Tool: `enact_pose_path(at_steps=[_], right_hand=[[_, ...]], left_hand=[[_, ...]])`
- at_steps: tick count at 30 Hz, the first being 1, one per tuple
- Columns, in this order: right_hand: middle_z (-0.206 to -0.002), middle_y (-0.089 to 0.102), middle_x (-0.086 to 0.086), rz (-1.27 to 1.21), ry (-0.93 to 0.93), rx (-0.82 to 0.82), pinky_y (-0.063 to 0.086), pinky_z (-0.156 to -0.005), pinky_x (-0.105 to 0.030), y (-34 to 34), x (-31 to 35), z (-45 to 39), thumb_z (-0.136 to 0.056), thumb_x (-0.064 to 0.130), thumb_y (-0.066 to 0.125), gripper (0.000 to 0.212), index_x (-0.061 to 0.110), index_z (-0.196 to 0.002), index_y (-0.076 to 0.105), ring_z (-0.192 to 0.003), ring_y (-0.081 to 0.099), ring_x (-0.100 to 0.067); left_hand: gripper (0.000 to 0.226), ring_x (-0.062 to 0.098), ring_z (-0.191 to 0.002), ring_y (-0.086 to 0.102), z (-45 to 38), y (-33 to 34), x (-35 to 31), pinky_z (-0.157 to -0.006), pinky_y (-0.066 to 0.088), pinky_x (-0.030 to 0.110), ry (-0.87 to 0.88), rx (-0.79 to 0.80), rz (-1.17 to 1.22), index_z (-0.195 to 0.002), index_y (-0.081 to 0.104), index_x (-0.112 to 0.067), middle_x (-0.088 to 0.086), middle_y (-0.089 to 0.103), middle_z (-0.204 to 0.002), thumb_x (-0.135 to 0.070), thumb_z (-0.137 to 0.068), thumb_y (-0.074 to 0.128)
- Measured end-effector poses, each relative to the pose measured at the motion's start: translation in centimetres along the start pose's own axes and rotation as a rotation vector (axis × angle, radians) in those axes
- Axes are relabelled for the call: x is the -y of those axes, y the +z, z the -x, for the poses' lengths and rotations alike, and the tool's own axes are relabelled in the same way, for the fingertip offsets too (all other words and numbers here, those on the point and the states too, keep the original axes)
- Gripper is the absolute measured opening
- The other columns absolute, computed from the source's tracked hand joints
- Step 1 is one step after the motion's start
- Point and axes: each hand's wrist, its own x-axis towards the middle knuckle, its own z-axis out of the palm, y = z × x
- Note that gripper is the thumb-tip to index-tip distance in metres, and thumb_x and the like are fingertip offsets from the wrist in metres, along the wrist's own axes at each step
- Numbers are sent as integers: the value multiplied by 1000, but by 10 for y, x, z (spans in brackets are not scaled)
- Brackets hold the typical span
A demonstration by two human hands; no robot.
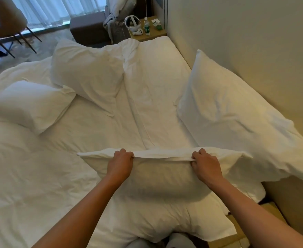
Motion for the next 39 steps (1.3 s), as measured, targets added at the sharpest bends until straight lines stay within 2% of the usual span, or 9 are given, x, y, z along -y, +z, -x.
enact_pose_path(at_steps=[3,5,9,12,15,22,31,35,39], right_hand=[[-96,61,0,-21,-9,-32,46,-94,-42,-1,-2,3,-95,25,54,6,21,-92,57,-81,60,-29],[-85,58,1,-70,-5,-82,46,-103,-42,-3,-2,7,-94,23,57,14,23,-85,46,-86,59,-29],[-76,48,5,-158,49,-61,44,-62,-40,-8,3,13,-96,29,55,25,24,-81,36,-76,51,-28],[-77,53,1,-163,51,-17,48,-64,-45,-6,2,13,-100,33,51,26,21,-82,36,-68,52,-28],[-79,55,1,-159,64,-11,48,-65,-44,-4,3,11,-100,37,52,26,20,-84,41,-69,54,-25],[-98,67,-3,9,120,-36,40,-78,-39,-8,13,7,-100,30,53,20,16,-96,68,-84,62,-33],[-81,59,-3,-195,124,-32,48,-71,-44,-12,11,16,-106,32,47,31,12,-83,50,-75,57,-27],[-82,61,-1,-213,142,-56,48,-69,-42,-7,9,19,-102,29,50,23,14,-85,53,-75,58,-27],[-86,65,-1,-221,133,-71,35,-68,-36,-3,9,24,-99,26,56,18,17,-83,56,-79,61,-29]], left_hand=[[35,24,-108,52,-4,2,4,-80,54,44,67,25,42,-112,70,-18,2,59,-108,-22,-105,36],[30,25,-111,54,-7,5,5,-83,54,43,109,64,65,-117,65,-20,2,59,-112,-27,-104,39],[31,25,-107,58,-13,16,7,-77,51,38,186,102,24,-128,60,-28,3,64,-114,-34,-104,41],[34,25,-81,59,-23,24,11,-64,44,35,243,23,-23,-101,66,-19,1,64,-86,-31,-105,35],[34,26,-72,58,-33,25,16,-59,39,35,262,20,-5,-86,59,-16,1,63,-78,-29,-105,34],[29,29,-75,62,-33,4,25,-68,52,40,289,30,87,-93,60,-18,4,68,-83,-26,-105,35],[32,28,-86,65,-27,-9,22,-79,55,39,247,165,74,-96,69,-14,6,69,-93,-26,-103,41],[35,28,-80,62,-22,-11,24,-74,50,39,228,178,58,-81,61,-11,8,67,-86,-22,-104,38],[34,29,-80,63,-22,-21,23,-77,53,41,230,122,87,-85,63,-10,8,68,-85,-22,-105,38]])
